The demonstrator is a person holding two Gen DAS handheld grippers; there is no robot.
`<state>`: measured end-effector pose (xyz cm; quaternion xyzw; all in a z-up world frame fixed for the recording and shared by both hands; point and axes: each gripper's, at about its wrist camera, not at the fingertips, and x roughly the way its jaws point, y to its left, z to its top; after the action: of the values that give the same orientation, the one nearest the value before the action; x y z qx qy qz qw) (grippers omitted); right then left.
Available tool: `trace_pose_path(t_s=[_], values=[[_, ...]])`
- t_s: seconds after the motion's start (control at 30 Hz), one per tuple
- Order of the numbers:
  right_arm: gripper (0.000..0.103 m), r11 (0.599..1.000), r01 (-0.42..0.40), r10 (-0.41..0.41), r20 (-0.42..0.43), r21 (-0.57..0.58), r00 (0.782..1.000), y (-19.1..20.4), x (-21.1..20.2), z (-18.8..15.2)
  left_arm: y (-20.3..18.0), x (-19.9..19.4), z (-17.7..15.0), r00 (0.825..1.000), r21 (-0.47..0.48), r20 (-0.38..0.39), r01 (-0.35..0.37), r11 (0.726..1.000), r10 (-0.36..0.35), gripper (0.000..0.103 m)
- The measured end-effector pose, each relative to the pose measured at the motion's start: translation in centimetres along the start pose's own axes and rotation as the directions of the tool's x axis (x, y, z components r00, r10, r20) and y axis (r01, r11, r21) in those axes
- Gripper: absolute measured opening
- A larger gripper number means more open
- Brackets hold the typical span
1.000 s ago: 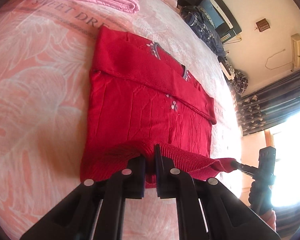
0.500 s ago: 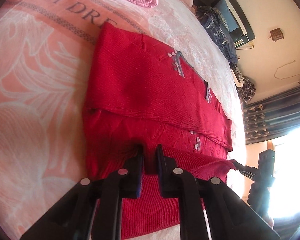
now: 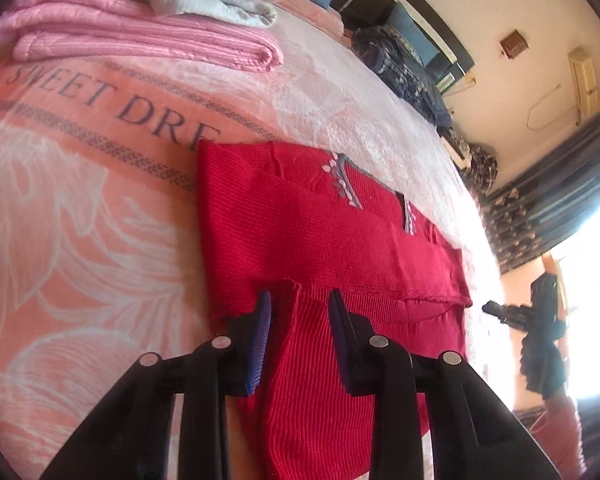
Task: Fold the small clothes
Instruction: 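Carry the hem with the right tool up over the folded sleeves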
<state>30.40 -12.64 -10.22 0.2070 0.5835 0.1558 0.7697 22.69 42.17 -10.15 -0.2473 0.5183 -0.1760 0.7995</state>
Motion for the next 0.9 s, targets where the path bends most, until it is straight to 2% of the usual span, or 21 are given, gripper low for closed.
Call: trace_pose_path(t_s=[0.07, 0.13, 0.23, 0.33, 0.5, 0.53, 0.6, 0.67, 0.8, 0.9], values=[[0.032, 1.000, -0.006, 0.005, -0.008, -0.017, 1.000, 0.4, 0.3, 0.0, -1.8, 1.5, -0.5, 0.998, 0.100, -0.042, -0.044, 0.994, 0.048, 0.031], [0.032, 0.999, -0.001, 0.001, -0.019, -0.033, 1.000, 0.7, 0.7, -0.1, -2.9, 2.6, -1.0, 0.995, 0.154, -0.068, -0.067, 0.986, 0.078, 0.033], [0.033, 0.999, 0.006, -0.008, -0.032, -0.053, 0.999, 0.9, 1.1, -0.4, -3.6, 4.0, -1.6, 0.986, 0.197, -0.098, -0.117, 0.973, 0.138, 0.036], [0.034, 0.997, 0.019, -0.022, -0.038, -0.072, 0.999, 1.0, 1.3, -0.8, -3.8, 4.7, -1.8, 0.977, 0.228, -0.093, -0.166, 0.959, 0.191, 0.037], [0.034, 0.996, 0.016, -0.021, -0.052, -0.085, 0.998, 0.7, 1.6, -1.3, -3.7, 5.5, -2.1, 0.973, 0.244, -0.098, -0.179, 0.953, 0.208, 0.034], [0.035, 0.996, 0.014, -0.018, -0.054, -0.088, 0.998, 0.8, 1.6, -1.4, -3.7, 5.6, -2.2, 0.975, 0.248, -0.097, -0.171, 0.954, 0.200, 0.030], [0.037, 0.995, 0.009, -0.015, -0.060, -0.101, 0.998, 0.8, 1.6, -1.6, -3.8, 5.6, -2.4, 0.976, 0.262, -0.101, -0.160, 0.952, 0.192, 0.013], [0.040, 0.992, 0.007, -0.015, -0.064, -0.126, 0.998, 1.1, 1.6, -1.8, -3.7, 5.4, -2.5, 0.978, 0.268, -0.094, -0.154, 0.951, 0.185, 0.005], [0.042, 0.988, 0.007, -0.018, -0.068, -0.153, 0.998, 1.2, 1.6, -2.0, -2.9, 4.2, -1.9, 0.987, 0.212, -0.056, -0.138, 0.968, 0.153, 0.004], [0.044, 0.987, 0.024, -0.037, -0.077, -0.157, 0.996, 1.0, 2.1, -2.1, -2.5, 3.9, -1.8, 0.987, 0.203, -0.049, -0.138, 0.969, 0.151, 0.004]])
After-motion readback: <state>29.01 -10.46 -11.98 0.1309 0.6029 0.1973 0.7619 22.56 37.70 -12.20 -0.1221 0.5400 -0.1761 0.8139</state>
